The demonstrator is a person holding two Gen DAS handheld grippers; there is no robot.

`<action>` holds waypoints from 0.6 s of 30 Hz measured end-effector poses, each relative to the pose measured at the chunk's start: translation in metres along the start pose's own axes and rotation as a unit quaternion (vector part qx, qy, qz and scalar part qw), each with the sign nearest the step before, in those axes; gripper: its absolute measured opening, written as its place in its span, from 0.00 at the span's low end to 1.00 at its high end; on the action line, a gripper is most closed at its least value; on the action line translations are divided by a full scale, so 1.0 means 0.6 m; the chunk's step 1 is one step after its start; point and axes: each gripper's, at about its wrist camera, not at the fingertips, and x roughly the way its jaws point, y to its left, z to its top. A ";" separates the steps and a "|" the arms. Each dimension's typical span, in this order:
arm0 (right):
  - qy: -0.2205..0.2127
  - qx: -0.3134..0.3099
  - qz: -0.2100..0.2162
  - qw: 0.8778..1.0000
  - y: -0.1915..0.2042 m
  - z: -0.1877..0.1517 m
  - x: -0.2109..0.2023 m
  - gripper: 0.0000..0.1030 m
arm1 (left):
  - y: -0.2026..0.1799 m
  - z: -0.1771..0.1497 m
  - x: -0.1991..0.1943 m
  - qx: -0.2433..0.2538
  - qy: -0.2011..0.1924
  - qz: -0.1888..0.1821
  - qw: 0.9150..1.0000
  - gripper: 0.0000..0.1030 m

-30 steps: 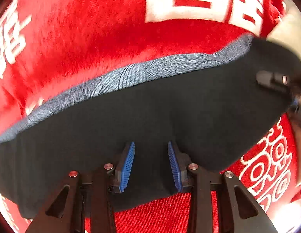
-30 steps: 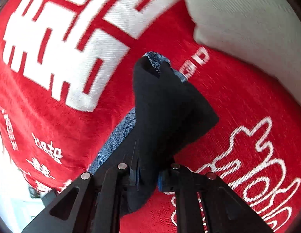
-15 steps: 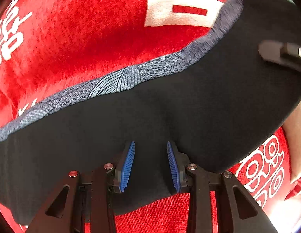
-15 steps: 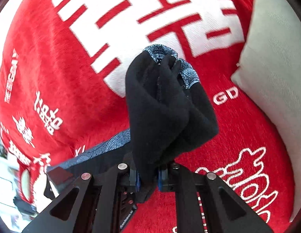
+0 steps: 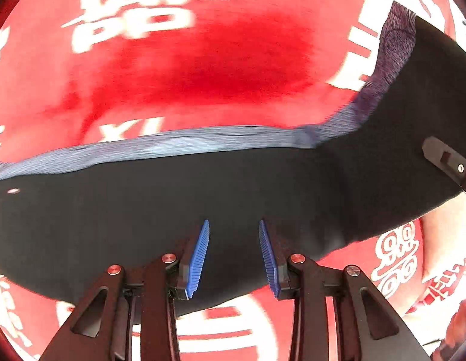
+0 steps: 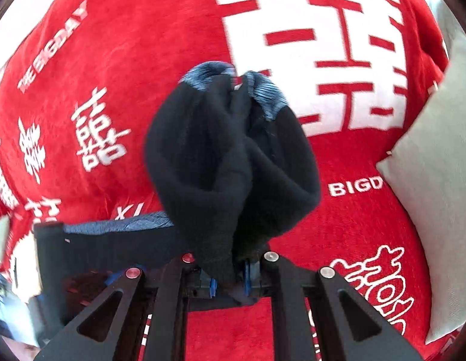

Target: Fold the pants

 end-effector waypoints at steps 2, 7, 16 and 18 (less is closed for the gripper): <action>0.002 -0.029 -0.011 1.000 0.041 -0.007 0.008 0.13 | 0.044 0.003 -0.013 -0.018 -0.006 0.017 1.000 0.57; 0.021 -0.108 -0.035 0.993 0.153 -0.043 0.048 0.13 | 0.155 -0.026 -0.036 -0.062 0.000 0.048 0.997 0.57; 0.092 -0.291 -0.140 0.942 0.324 -0.204 0.200 0.25 | 0.278 -0.079 -0.040 -0.111 0.019 0.079 0.991 0.57; 0.071 -0.336 -0.183 0.921 0.346 -0.229 0.208 0.25 | 0.293 -0.082 -0.043 -0.116 0.019 0.076 0.990 0.57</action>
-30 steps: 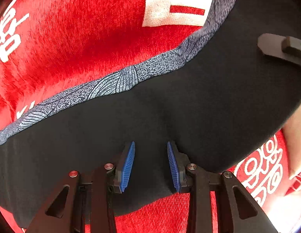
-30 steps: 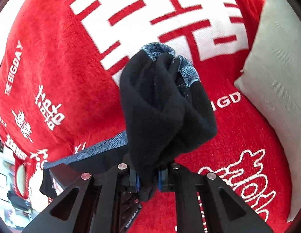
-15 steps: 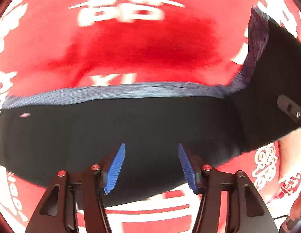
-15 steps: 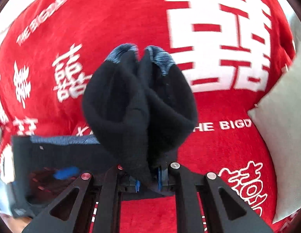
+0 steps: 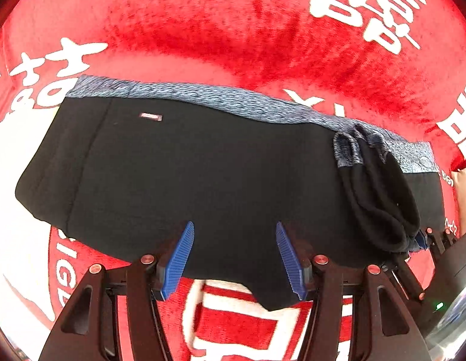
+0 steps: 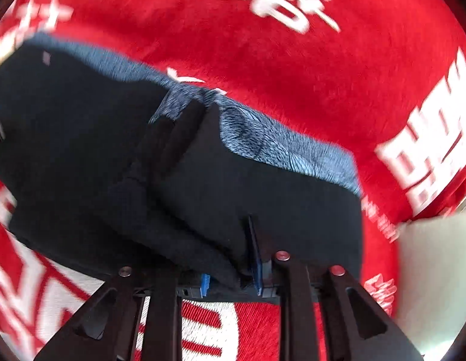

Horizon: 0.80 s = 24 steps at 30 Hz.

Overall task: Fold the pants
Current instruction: 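Fold the held leg ends over onto the waistband with the right gripper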

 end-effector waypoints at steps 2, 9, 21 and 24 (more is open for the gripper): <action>0.000 -0.016 -0.017 1.000 0.010 0.000 -0.001 0.25 | 0.005 0.003 0.003 -0.002 0.002 0.000 1.000 0.57; -0.034 -0.045 0.037 0.998 -0.005 -0.023 -0.059 0.60 | -0.035 0.020 0.011 0.025 0.021 -0.044 0.999 0.57; -0.043 0.085 0.172 0.981 -0.125 -0.046 -0.092 0.62 | -0.083 0.016 0.034 0.029 0.042 -0.059 0.997 0.57; -0.070 0.012 0.159 0.985 -0.087 -0.032 -0.099 0.62 | -0.065 0.006 0.031 0.017 0.039 -0.044 0.998 0.57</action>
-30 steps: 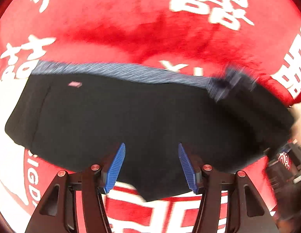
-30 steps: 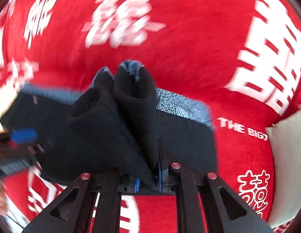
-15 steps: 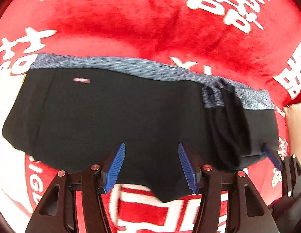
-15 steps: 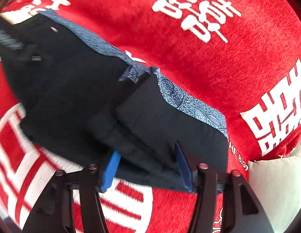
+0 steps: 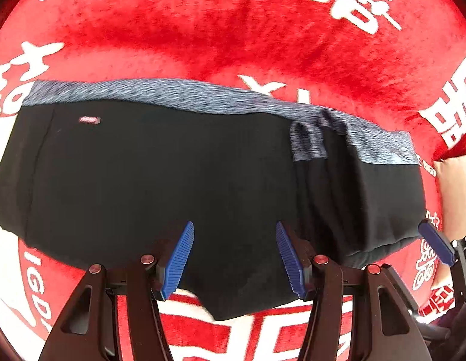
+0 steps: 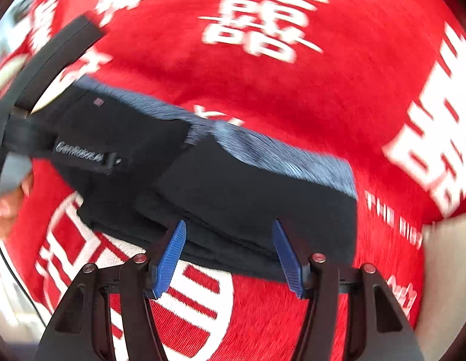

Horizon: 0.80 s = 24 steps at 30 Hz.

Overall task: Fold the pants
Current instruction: 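Fold the held leg ends over onto the waistband with the right gripper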

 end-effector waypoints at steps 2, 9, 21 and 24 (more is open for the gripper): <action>-0.015 -0.033 -0.006 0.999 0.022 0.013 0.003 0.62 | 0.011 -0.007 -0.001 -0.004 -0.002 0.010 1.000 0.57; 0.018 -0.063 -0.001 0.998 0.051 0.034 0.070 0.15 | 0.036 -0.024 -0.001 -0.015 0.005 0.021 1.000 0.57; 0.043 -0.087 0.024 0.995 0.067 0.010 0.066 0.13 | 0.009 0.033 0.002 -0.001 0.001 -0.017 1.000 0.57; 0.031 -0.030 0.054 0.998 0.037 0.014 0.043 0.50 | -0.003 0.046 0.013 -0.005 0.020 -0.064 0.998 0.57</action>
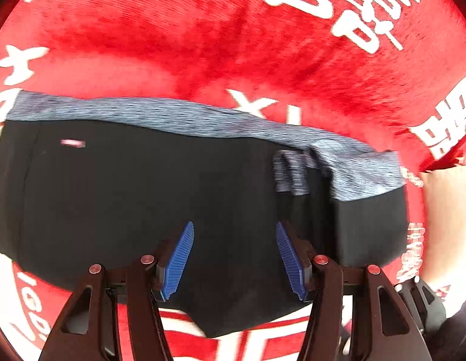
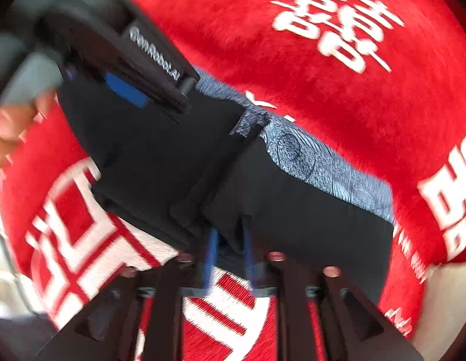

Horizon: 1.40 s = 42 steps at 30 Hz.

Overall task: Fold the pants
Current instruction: 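Fold the held leg ends over onto the waistband with the right gripper, then open the right gripper and smooth the folded trousers flat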

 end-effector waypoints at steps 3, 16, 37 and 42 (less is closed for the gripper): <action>-0.009 0.129 0.054 0.990 -0.066 -0.020 -0.030 0.67 | -0.017 0.010 0.020 -0.004 0.026 -0.044 0.999 0.57; 0.027 0.423 0.180 0.888 -0.207 -0.119 -0.003 0.65 | -0.078 0.035 0.090 -0.017 0.069 -0.083 0.994 0.59; 0.026 0.435 0.174 0.883 -0.234 -0.132 -0.027 0.25 | -0.139 -0.032 -0.004 0.093 -0.049 0.044 0.993 0.47; 0.004 0.445 0.113 0.889 -0.298 -0.118 -0.043 0.25 | -0.205 -0.020 -0.014 0.121 -0.053 0.007 0.991 0.47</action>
